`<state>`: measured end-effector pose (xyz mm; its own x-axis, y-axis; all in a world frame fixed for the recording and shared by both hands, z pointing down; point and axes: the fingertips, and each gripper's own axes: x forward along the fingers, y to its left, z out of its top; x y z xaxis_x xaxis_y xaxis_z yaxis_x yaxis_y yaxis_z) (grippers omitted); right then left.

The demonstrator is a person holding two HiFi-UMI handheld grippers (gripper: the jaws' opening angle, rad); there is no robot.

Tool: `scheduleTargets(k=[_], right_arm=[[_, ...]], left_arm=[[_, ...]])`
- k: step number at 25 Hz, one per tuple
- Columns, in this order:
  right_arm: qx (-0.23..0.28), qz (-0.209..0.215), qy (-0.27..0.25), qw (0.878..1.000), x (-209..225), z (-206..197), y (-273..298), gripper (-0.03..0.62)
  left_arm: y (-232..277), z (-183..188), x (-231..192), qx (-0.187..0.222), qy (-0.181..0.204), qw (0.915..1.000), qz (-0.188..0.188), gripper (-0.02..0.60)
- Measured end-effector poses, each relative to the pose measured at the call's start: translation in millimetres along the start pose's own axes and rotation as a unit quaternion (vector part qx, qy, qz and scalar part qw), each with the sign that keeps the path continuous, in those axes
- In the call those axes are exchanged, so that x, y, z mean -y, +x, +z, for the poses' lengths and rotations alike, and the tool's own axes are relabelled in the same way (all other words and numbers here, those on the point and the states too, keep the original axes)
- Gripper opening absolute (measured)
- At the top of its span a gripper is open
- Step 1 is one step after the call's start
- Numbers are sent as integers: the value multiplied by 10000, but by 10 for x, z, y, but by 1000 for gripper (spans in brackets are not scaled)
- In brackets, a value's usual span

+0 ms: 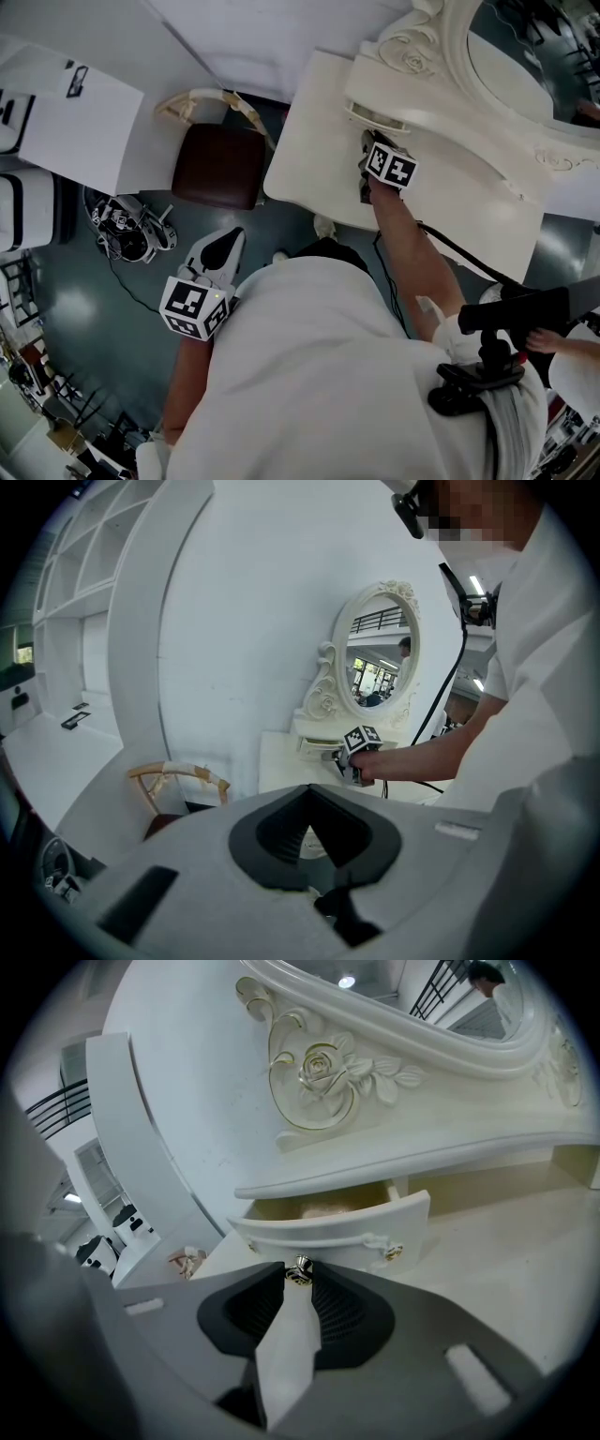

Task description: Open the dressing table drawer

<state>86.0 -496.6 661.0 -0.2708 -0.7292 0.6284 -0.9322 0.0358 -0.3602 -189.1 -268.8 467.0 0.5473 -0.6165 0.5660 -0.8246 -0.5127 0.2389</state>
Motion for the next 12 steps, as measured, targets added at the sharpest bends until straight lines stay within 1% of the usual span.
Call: scheduleTargets(k=[12], right_arm=[[-36,-60,-4,10000,-87,-168,-131,94]], left_arm=[[-200,-192,-5,51,-115,9999,10,3]])
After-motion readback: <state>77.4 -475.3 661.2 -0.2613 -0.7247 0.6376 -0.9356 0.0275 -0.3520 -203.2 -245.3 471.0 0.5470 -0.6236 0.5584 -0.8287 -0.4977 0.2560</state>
